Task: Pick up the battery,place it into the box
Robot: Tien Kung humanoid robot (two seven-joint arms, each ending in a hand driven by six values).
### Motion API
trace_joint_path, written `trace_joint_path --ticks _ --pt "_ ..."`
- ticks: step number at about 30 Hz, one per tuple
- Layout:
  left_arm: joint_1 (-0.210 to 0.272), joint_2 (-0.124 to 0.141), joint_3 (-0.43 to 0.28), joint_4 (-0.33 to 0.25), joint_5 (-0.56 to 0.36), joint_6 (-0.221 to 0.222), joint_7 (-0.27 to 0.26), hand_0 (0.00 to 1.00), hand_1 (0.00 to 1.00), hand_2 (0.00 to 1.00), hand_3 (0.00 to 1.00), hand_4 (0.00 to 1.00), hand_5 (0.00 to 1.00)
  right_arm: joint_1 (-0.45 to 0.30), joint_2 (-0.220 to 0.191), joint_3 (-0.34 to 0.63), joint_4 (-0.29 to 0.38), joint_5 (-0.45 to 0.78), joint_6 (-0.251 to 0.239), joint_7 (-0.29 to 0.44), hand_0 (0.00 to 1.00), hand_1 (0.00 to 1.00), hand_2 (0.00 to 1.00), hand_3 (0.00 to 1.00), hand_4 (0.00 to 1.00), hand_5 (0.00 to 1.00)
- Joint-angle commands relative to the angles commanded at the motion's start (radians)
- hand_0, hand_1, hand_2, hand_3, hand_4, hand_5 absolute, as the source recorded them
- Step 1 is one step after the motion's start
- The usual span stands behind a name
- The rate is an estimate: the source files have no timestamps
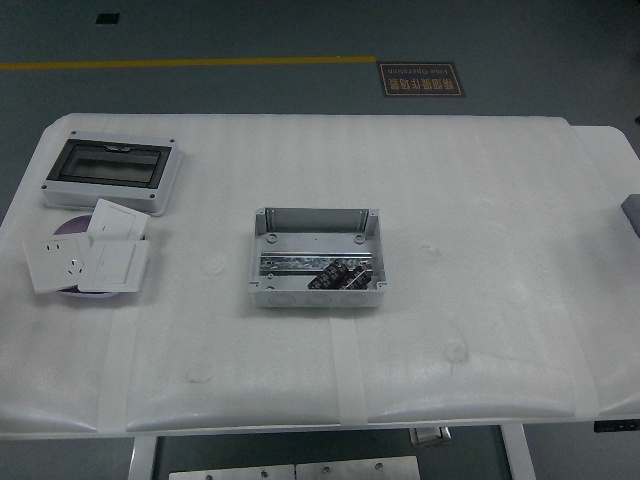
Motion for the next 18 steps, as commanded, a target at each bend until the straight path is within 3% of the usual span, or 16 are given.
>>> trace_joint_path --ticks 7,18 --pt "0.002 -0.002 -0.004 0.000 -0.009 0.002 -0.001 0.659 0.663 0.577 0.640 0.675 0.264 -0.020 0.002 0.024 -0.130 0.023 0.005 -0.004 0.752 0.720 0.766 0.833 0.838 0.421" --pt "0.000 -0.002 0.005 0.000 -0.021 0.004 -0.005 0.659 0.662 0.577 0.640 0.674 0.264 -0.045 0.025 0.044 -0.150 0.047 0.000 0.001 0.749 0.708 0.765 0.829 0.825 0.413"
